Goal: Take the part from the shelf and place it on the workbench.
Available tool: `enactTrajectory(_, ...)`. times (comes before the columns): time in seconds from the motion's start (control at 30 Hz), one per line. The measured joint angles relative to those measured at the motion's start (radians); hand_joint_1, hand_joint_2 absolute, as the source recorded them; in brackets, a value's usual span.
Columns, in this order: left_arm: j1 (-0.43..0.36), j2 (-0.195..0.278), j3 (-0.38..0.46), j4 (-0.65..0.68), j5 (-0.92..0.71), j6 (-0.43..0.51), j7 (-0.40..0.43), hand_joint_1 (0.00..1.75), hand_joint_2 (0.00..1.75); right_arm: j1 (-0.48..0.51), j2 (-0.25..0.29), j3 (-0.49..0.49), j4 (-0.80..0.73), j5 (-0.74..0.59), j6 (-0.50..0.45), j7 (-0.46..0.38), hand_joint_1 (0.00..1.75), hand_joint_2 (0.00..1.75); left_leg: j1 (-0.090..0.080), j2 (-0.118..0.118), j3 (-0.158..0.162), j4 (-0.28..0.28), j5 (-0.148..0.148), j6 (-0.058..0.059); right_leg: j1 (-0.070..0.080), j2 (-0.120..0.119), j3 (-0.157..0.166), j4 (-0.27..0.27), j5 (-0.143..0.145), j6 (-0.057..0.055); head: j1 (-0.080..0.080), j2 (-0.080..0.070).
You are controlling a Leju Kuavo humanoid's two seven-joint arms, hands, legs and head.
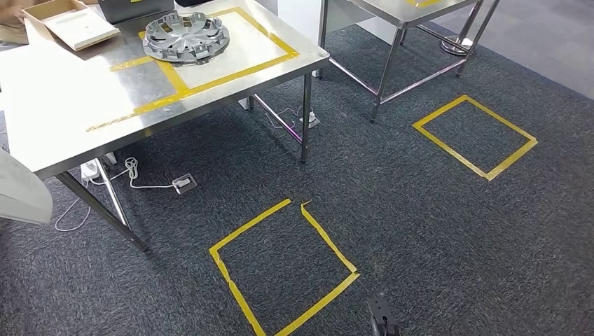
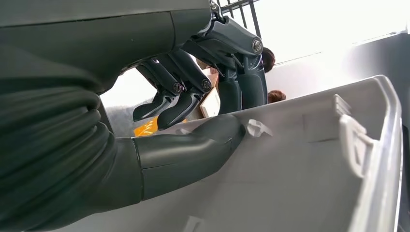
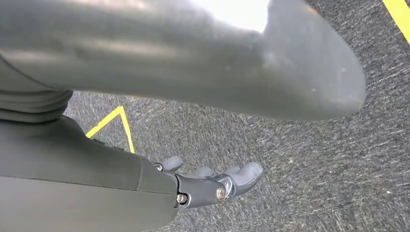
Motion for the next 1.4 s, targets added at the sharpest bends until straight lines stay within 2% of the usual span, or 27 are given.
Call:
enactTrajectory(0.1,0.000,0.000,0.000,0.000,0.000,0.000,0.001,1.75,1.75,0.000,0.000,-0.003,0.000,0.000,0.000,0.001,0.00,0.00,0.000,0.000,0.000,0.000,0.001,0.001,0.000,0.000,0.000,0.000,0.000,0.004,0.000,0.000)
enactTrajectory(0.67,-0.001,0.000,0.000,0.000,-0.008,0.000,0.007,1.75,1.75,0.000,0.000,-0.006,0.000,0.001,0.000,-0.002,0.00,0.00,0.001,0.001,0.000,-0.002,0.003,-0.002,0.001,0.001,-0.002,0.001,0.001,0.004,0.000,0.000)
enactTrajectory(0.8,-0.005,-0.004,-0.001,-0.002,-0.021,0.001,0.012,1.75,1.75,-0.001,0.003,-0.008,0.000,-0.003,0.000,-0.002,0.00,0.00,-0.002,-0.001,0.003,-0.010,0.003,0.015,-0.006,-0.002,0.001,-0.005,0.002,0.018,-0.001,0.000)
enactTrajectory(0.87,-0.014,-0.015,-0.001,-0.003,-0.027,0.002,0.015,1.75,1.75,-0.002,0.003,-0.011,0.000,-0.007,-0.002,0.001,0.00,0.00,0.005,-0.004,0.013,-0.028,0.012,0.024,-0.006,0.021,-0.015,0.036,-0.024,0.021,-0.001,0.000)
enactTrajectory(0.93,-0.025,-0.034,-0.001,-0.002,-0.033,0.006,0.018,1.75,1.75,0.000,0.003,-0.013,0.000,-0.010,-0.004,0.008,0.00,0.00,0.009,-0.009,0.017,-0.035,0.016,0.029,-0.006,0.050,-0.071,0.152,-0.083,0.022,0.001,0.000)
enactTrajectory(0.97,-0.027,-0.043,-0.001,0.000,-0.035,0.007,0.018,1.75,1.75,0.001,0.003,-0.014,0.000,-0.011,-0.005,0.010,0.00,0.00,0.009,-0.012,0.016,-0.034,0.015,0.029,-0.007,0.056,-0.105,0.218,-0.110,0.024,0.002,0.000)
enactTrajectory(1.0,-0.027,-0.053,-0.001,0.002,-0.037,0.008,0.019,1.75,1.75,0.002,0.004,-0.015,0.000,-0.012,-0.006,0.011,0.00,0.00,0.010,-0.017,0.015,-0.032,0.014,0.027,-0.009,0.057,-0.130,0.265,-0.122,0.026,0.003,0.000)
enactTrajectory(1.03,-0.027,-0.061,-0.001,0.005,-0.039,0.008,0.019,1.75,1.75,0.002,0.004,-0.016,0.000,-0.013,-0.007,0.011,0.00,0.00,0.011,-0.021,0.015,-0.028,0.012,0.024,-0.011,0.058,-0.140,0.277,-0.115,0.028,0.003,0.000)
enactTrajectory(1.07,-0.027,-0.068,-0.001,0.007,-0.040,0.008,0.019,1.75,1.75,0.001,0.004,-0.018,0.000,-0.015,-0.008,0.011,0.00,0.00,0.014,-0.024,0.014,-0.023,0.009,0.019,-0.013,0.058,-0.130,0.249,-0.089,0.030,0.004,0.000)
enactTrajectory(1.1,-0.028,-0.074,-0.001,0.008,-0.042,0.007,0.020,1.75,1.75,0.001,0.004,-0.019,0.000,-0.017,-0.010,0.011,0.00,0.00,0.017,-0.027,0.014,-0.016,0.004,0.013,-0.017,0.058,-0.103,0.189,-0.053,0.033,0.004,0.000)
enactTrajectory(1.13,-0.031,-0.080,-0.001,0.009,-0.045,0.006,0.021,1.75,1.75,0.000,0.004,-0.021,0.000,-0.018,-0.011,0.011,0.00,0.00,0.020,-0.029,0.012,-0.007,-0.002,0.004,-0.019,0.060,-0.073,0.125,-0.028,0.036,0.005,0.000)
enactTrajectory(1.17,-0.035,-0.084,-0.001,0.009,-0.048,0.004,0.022,1.75,1.75,0.000,0.006,-0.022,0.000,-0.020,-0.012,0.009,0.00,0.00,0.020,-0.032,0.008,0.003,-0.009,-0.005,-0.020,0.064,-0.050,0.075,-0.011,0.033,0.005,0.000)
enactTrajectory(1.2,-0.040,-0.087,-0.001,0.010,-0.050,0.003,0.023,1.75,1.75,0.000,0.007,-0.024,0.000,-0.021,-0.012,0.007,0.00,0.00,0.020,-0.034,0.005,0.009,-0.013,-0.013,-0.019,0.066,-0.036,0.046,-0.006,0.029,0.005,0.000)
enactTrajectory(1.33,-0.052,-0.096,-0.003,0.014,-0.056,0.002,0.024,1.75,1.75,-0.001,0.010,-0.030,0.001,-0.020,-0.009,-0.002,0.00,0.00,0.020,-0.035,0.002,0.011,-0.019,-0.037,-0.016,0.067,-0.032,0.039,-0.011,-0.006,0.004,0.000)
enactTrajectory(1.4,-0.057,-0.095,-0.003,0.016,-0.056,0.003,0.021,1.75,1.75,-0.001,0.010,-0.030,0.001,-0.018,-0.008,-0.003,0.00,0.00,0.020,-0.027,-0.029,0.074,-0.052,-0.043,-0.017,0.066,-0.027,0.036,-0.012,-0.018,0.000,0.000)
